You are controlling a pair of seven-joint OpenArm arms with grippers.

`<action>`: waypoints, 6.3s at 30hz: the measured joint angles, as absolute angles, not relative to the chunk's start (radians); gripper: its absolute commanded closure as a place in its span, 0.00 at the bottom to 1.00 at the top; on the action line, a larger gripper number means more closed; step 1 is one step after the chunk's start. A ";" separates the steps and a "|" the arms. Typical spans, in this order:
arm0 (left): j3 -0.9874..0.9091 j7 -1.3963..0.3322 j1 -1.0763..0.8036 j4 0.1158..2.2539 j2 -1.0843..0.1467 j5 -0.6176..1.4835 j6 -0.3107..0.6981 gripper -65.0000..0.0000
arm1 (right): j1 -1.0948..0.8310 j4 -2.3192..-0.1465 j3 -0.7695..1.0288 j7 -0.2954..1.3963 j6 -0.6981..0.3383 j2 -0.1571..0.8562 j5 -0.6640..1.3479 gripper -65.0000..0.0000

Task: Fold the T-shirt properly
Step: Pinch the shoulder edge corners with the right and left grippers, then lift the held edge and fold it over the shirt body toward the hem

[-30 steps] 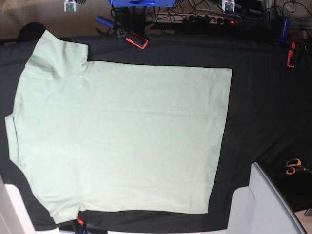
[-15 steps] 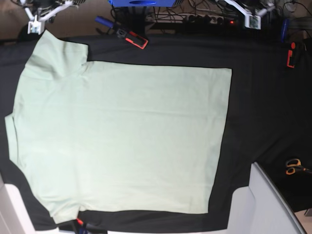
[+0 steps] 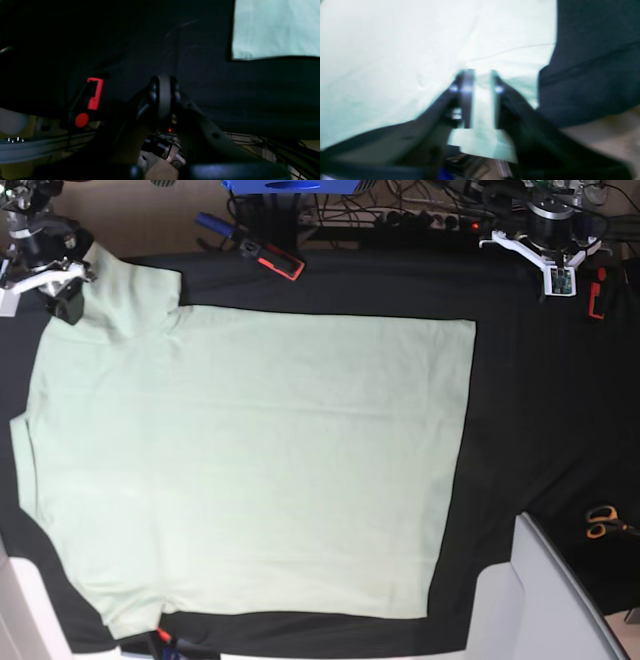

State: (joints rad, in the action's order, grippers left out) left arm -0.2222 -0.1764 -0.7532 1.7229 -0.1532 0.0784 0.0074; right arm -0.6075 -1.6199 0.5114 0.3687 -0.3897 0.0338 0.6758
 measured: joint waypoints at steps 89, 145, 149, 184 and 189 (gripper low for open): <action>0.060 -0.114 -0.424 1.333 -0.186 0.659 0.102 0.43 | -0.491 -1.212 0.497 0.364 -0.553 0.126 0.722 1.00; 0.056 -0.398 -0.347 1.476 -0.184 0.657 0.050 1.00 | -0.396 -1.419 0.495 0.598 -0.486 0.242 0.711 1.00; 0.056 -0.439 -0.317 1.476 -0.185 0.656 0.049 1.00 | -0.331 -1.349 0.495 0.603 -0.493 0.267 0.719 1.00; -0.028 -0.552 -0.176 1.567 -0.188 0.657 0.046 1.00 | -0.136 -1.213 0.495 0.772 -0.488 0.356 0.712 1.00; -0.023 -0.553 -0.152 1.562 -0.196 0.657 0.052 1.00 | -0.111 -1.214 0.494 0.770 -0.453 0.363 0.721 1.00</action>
State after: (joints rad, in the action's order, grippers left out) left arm -0.0231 -0.5533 -0.1516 1.5616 -0.1955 0.6567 0.0525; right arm -0.1112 -1.2144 0.4938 0.7704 -0.4534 0.3630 0.7208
